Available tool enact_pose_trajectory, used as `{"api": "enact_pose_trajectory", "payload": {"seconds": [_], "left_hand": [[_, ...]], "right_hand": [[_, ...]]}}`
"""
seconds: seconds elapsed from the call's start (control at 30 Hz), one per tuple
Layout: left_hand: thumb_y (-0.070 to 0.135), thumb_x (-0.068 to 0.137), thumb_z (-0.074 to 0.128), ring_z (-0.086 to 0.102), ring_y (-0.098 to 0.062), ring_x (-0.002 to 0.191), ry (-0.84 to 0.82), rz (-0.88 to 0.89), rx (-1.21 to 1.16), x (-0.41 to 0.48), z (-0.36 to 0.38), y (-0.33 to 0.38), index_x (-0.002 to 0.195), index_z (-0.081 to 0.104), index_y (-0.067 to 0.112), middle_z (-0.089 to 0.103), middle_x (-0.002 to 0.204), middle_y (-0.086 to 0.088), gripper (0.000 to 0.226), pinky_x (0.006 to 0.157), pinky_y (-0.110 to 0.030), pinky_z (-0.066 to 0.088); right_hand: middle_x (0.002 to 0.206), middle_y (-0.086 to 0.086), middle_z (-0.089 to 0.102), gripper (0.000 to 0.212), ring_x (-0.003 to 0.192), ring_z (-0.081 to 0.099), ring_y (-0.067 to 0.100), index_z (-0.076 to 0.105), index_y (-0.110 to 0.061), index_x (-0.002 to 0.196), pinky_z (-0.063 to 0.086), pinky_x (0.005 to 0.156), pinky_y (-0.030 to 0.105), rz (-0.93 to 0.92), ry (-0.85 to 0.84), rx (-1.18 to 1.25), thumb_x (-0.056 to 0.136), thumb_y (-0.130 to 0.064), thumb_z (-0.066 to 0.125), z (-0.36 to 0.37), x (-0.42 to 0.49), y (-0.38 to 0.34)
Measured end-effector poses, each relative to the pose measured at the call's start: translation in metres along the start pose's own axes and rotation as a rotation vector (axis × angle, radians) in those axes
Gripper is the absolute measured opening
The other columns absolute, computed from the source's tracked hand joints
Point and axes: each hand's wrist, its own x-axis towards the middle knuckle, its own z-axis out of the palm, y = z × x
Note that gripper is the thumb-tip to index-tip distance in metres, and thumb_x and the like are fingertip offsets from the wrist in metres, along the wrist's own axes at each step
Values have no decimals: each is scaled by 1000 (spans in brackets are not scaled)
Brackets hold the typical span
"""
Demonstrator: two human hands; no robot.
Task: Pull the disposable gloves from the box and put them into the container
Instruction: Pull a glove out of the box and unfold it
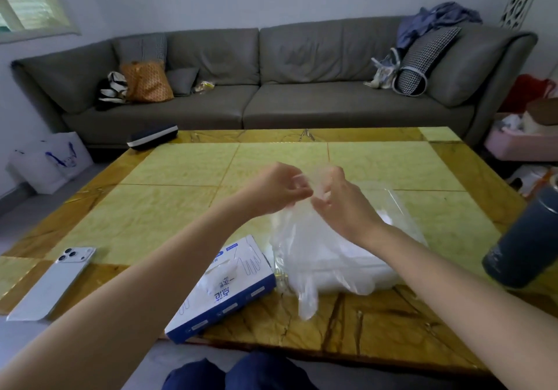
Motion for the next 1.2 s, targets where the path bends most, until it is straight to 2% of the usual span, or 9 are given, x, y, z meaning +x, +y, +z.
{"api": "enact_pose_trajectory", "payload": {"seconds": [0.07, 0.27, 0.47, 0.57, 0.7, 0.8, 0.9, 1.07, 1.2], "left_hand": [[20, 91, 60, 52, -9, 57, -17, 15, 55, 7, 0, 4, 90, 63, -3, 58, 65, 0, 23, 64, -26, 47], [18, 94, 55, 57, -7, 68, -30, 22, 73, 30, 0, 7, 98, 65, 4, 61, 76, 5, 17, 64, -12, 44], [-2, 83, 58, 50, 2, 69, 472, 177, -100, 53, -6, 21, 81, 60, 12, 56, 74, 10, 14, 65, -11, 38], [-3, 79, 61, 55, -9, 81, 539, 227, -80, 46, -10, 11, 70, 53, 21, 58, 83, 2, 27, 78, -16, 43], [-2, 77, 67, 51, -20, 100, 409, 118, 41, 29, 9, -35, 64, 46, 34, 56, 98, -1, 43, 88, -30, 40], [4, 78, 70, 45, -18, 103, 244, 20, 220, 21, 26, -61, 67, 54, 27, 52, 100, 2, 31, 87, -27, 31], [5, 81, 66, 43, -21, 109, 98, 0, 346, 22, 36, -68, 75, 65, 25, 54, 104, 1, 21, 91, -28, 30], [-13, 77, 38, 36, -22, 118, 32, 11, 456, 27, 45, -51, 103, 67, 21, 52, 118, -2, 52, 92, -28, 27], [-12, 78, 34, 47, -26, 107, 75, 62, 356, 25, 61, -45, 104, 64, 13, 55, 108, -8, 47, 91, -37, 38]], "right_hand": [[90, 6, 53, 4, 83, 54, 27, 45, -8, 96, 40, 67, 31, 59, 63, -2, 94, -7, 42, -8, 11, 16], [99, 12, 54, 13, 85, 48, 22, 53, -2, 97, 40, 73, 29, 60, 204, -141, 95, -1, 41, -38, 29, 40], [85, 12, 57, 24, 83, 49, 30, 57, -6, 82, 25, 64, 26, -259, 583, -298, 80, 12, 40, -72, 46, 29], [72, 10, 52, 22, 69, 46, 27, 54, -6, 75, 30, 62, 29, -559, 696, -423, 77, 12, 42, -77, 32, 20], [76, 7, 59, 24, 70, 55, 22, 63, -5, 82, 49, 60, 31, -738, 343, -514, 73, 17, 61, -49, -1, 34], [81, 7, 62, 33, 79, 61, 26, 69, -5, 83, 55, 66, 32, -633, 82, -474, 63, 22, 63, -15, -16, 48], [100, 5, 61, 33, 103, 56, 22, 69, -9, 94, 49, 83, 30, -386, -125, -346, 80, 14, 50, 7, -22, 50], [116, -2, 58, 33, 107, 55, 13, 65, -16, 112, 41, 91, 20, -172, -329, -161, 96, -4, 39, 22, -22, 43], [94, -8, 64, 26, 80, 63, 10, 60, -19, 114, 50, 79, 26, -57, -330, 16, 101, -16, 38, 16, -14, 46]]}}
